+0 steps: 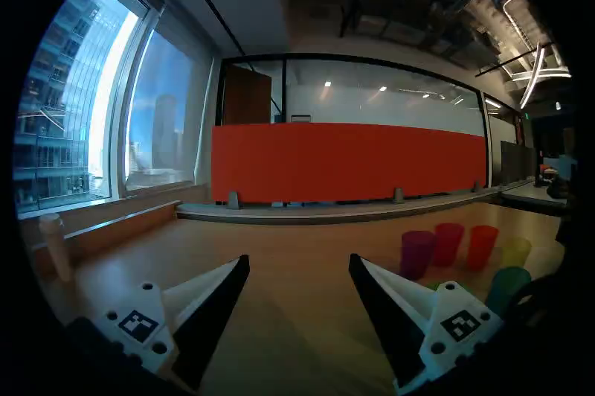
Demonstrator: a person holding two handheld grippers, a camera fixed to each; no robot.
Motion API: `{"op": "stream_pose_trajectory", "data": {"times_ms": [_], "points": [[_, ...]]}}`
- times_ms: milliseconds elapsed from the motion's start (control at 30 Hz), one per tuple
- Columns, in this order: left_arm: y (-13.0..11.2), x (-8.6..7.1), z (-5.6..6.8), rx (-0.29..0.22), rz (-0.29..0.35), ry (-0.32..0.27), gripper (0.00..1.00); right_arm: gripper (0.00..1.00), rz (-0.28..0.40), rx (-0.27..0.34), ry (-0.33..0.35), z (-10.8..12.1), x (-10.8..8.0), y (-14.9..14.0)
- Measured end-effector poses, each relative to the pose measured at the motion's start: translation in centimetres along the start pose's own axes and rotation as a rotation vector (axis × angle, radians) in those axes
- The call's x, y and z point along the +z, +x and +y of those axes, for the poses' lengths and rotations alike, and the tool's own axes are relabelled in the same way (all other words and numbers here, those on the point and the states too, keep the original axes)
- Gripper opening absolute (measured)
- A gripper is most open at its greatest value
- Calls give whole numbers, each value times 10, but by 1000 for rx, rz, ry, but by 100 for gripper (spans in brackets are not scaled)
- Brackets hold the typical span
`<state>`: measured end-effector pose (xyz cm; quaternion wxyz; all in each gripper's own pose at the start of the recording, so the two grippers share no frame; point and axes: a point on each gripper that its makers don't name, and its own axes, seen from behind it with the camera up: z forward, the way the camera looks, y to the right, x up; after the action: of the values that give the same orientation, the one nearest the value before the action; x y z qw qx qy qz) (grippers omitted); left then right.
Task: Pour water
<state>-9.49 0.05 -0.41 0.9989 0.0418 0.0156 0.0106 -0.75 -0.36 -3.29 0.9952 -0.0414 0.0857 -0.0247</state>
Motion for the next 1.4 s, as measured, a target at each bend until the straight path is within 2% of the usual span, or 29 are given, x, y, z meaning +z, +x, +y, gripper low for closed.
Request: {"op": "stream_pose_trajectory", "data": {"times_ms": [500, 1400], "points": [[0, -1, -1, 0, 0, 0, 100, 100, 2, 51, 10, -5, 11, -33], [0, 0, -1, 0, 0, 0, 100, 100, -89, 33, 2, -4, 17, -85]]}}
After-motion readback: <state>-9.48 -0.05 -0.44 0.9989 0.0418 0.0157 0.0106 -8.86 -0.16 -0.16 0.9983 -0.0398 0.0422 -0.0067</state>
